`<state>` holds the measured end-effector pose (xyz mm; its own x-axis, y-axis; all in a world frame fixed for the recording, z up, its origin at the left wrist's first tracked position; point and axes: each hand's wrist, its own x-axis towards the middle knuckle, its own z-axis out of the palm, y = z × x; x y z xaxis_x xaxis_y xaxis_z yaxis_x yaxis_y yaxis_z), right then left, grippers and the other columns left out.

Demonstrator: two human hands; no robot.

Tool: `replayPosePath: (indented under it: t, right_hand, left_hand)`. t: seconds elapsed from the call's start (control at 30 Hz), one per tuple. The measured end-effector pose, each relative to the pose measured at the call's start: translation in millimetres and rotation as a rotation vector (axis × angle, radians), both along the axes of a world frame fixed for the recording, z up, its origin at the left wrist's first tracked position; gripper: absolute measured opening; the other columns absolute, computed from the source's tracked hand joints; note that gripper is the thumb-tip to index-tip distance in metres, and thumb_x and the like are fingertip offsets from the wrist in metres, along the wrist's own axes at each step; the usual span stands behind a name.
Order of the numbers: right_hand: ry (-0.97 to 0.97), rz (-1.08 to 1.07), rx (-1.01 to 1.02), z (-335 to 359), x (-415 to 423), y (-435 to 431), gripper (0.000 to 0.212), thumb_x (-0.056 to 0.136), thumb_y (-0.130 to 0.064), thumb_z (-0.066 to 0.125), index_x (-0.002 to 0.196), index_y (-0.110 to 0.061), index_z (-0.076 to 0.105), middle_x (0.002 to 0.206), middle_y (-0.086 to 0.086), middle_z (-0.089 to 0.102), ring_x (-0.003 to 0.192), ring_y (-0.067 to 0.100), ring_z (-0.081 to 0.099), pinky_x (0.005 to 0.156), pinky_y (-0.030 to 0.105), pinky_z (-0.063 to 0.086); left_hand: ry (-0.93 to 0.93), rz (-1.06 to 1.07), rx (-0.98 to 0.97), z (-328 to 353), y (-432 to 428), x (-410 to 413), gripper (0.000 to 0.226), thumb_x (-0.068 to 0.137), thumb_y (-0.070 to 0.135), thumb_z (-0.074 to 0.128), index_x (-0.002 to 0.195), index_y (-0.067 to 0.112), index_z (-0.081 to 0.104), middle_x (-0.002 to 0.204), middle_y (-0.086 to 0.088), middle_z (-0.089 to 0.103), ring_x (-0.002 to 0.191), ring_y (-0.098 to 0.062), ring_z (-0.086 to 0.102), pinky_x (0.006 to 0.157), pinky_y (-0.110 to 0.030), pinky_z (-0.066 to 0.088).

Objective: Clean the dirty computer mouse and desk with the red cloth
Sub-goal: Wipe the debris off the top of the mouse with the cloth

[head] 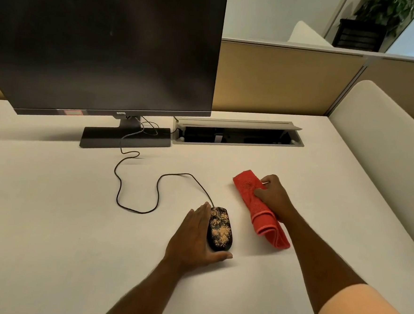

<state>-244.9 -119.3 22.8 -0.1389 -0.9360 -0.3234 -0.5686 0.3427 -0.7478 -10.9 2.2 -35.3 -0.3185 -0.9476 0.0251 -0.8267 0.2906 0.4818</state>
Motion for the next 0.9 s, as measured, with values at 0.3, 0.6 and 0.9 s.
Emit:
replayPosePath:
  t: [0.3,0.6,0.9]
  right_hand:
    - [0.859,0.414,-0.353,-2,15,-5,0.036,0.088,-0.01,0.052,0.121,-0.017,0.063,0.117,0.011,0.058,0.102,0.031,0.053,0.079,0.041,0.048]
    - [0.815,0.505,-0.019,-5,13,-2,0.076,0.083,-0.058,0.058,0.14,-0.012,0.038,0.134,0.011,0.051,0.114,0.032,0.054,0.087,0.044,0.046]
    - [0.781,0.557,-0.152,-5,7,12,0.082,0.084,-0.016,0.059,0.151,-0.034,0.017,0.148,0.006,0.037,0.099,0.034,0.062,0.077,0.041,0.051]
  left_hand:
    - [0.002,0.0,-0.002,-3,-2,0,0.127,0.067,0.094,0.04,0.155,0.012,-0.001,0.164,-0.003,0.005,0.15,-0.012,0.003,0.121,-0.029,-0.008]
    - [0.01,0.011,-0.016,-2,-3,-1,0.122,0.071,0.091,0.042,0.155,0.009,0.007,0.163,-0.006,0.017,0.15,-0.016,0.012,0.122,-0.032,-0.002]
    - [0.024,0.015,-0.032,-2,-2,-1,0.121,0.071,0.089,0.044,0.155,0.009,0.01,0.162,-0.005,0.021,0.149,-0.015,0.015,0.123,-0.034,0.002]
